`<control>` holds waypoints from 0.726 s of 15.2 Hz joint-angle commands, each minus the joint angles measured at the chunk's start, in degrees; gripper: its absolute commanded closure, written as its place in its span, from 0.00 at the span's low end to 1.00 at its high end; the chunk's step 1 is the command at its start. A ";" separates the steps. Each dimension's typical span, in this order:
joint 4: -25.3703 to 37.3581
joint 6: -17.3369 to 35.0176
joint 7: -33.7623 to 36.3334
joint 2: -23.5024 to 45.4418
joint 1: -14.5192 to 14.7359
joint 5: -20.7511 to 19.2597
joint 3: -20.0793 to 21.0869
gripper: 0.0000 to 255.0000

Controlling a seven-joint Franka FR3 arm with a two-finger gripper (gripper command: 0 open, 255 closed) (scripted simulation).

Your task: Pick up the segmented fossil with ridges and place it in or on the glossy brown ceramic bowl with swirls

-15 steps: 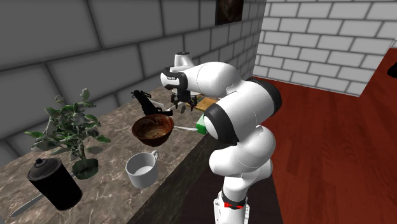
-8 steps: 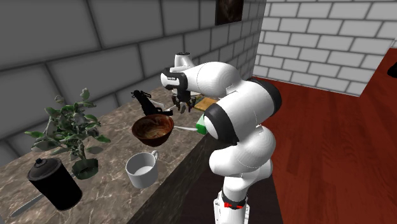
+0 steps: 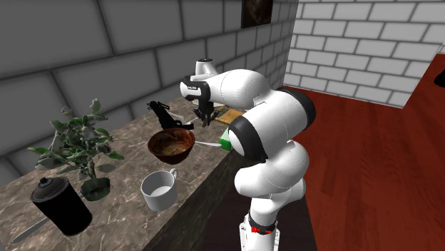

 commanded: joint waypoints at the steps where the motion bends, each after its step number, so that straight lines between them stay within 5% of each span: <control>1: -0.02 0.01 -0.01 0.01 -0.01 -0.01 -0.01 1.00; 11: 7.20 -7.68 0.19 -0.44 -0.43 -0.88 -1.55 1.00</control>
